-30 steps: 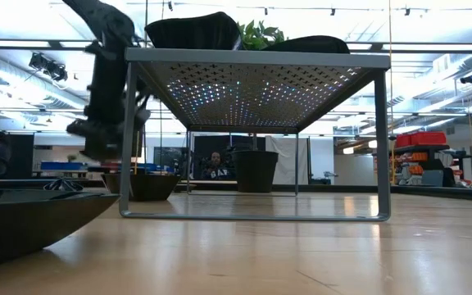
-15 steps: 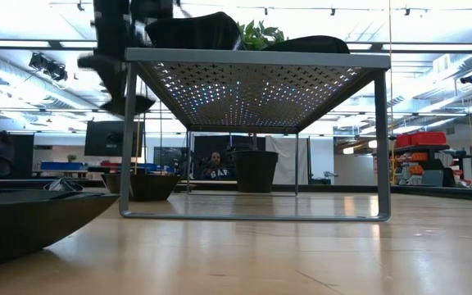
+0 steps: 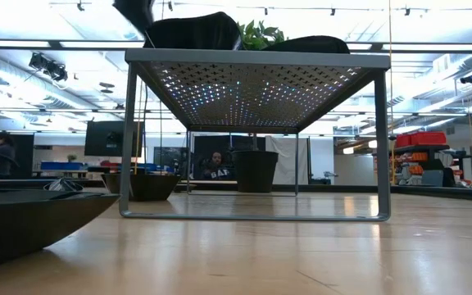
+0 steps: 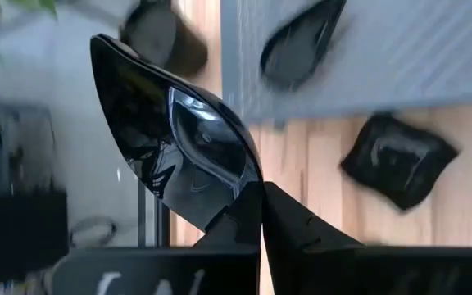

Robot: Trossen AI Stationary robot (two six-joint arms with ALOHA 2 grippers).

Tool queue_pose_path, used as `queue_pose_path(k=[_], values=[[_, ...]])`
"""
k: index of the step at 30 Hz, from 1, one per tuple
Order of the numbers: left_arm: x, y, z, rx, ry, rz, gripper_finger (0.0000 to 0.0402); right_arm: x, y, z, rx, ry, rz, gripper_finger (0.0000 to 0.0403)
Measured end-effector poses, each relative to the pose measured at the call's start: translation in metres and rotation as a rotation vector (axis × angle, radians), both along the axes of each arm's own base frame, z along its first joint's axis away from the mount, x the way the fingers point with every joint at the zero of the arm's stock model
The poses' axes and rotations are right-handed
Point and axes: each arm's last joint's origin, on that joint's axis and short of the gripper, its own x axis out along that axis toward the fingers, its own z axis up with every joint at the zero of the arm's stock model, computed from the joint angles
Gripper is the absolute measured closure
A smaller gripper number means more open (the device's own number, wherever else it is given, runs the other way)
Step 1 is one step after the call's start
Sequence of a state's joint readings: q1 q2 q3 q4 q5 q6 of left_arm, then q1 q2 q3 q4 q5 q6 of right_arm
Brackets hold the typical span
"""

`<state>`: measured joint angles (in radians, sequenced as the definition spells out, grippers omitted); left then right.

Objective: Pick & Place Mini shaped plates
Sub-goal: Stack the black bowl on top of the black bowl on the shelf

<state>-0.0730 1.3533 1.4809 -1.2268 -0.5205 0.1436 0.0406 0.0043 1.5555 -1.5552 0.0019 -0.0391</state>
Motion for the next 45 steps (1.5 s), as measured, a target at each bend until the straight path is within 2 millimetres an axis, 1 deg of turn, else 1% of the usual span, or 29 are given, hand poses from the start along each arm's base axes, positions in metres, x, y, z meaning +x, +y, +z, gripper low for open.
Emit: queue_pose_path(k=[4, 11, 26, 32, 34, 38, 45], values=[[0.005, -0.018, 0.011, 0.022, -0.079, -0.12, 0.0397, 0.0, 0.0, 0.0, 0.0, 0.0, 0.0, 0.0387], [0.011, -0.046, 0.018, 0.048, -0.171, -0.288, 0.0397, 0.0, 0.0, 0.0, 0.0, 0.0, 0.0, 0.0387], [0.004, -0.097, 0.026, 0.152, -0.208, -0.636, 0.0398, 0.0, 0.0, 0.0, 0.0, 0.0, 0.001, 0.0387], [0.006, -0.105, 0.031, 0.152, -0.267, -0.704, 0.0398, 0.0, 0.0, 0.0, 0.0, 0.0, 0.0, 0.0387], [0.009, -0.107, 0.031, 0.152, -0.285, -0.717, 0.0398, 0.0, 0.0, 0.0, 0.0, 0.0, 0.0, 0.0387], [0.017, -0.111, 0.027, 0.207, -0.271, -0.752, 0.0398, 0.0, 0.0, 0.0, 0.0, 0.0, 0.0, 0.0387], [0.027, -0.11, 0.024, 0.238, -0.275, -0.719, 0.0398, 0.0, 0.0, 0.0, 0.0, 0.0, 0.0, 0.0387]])
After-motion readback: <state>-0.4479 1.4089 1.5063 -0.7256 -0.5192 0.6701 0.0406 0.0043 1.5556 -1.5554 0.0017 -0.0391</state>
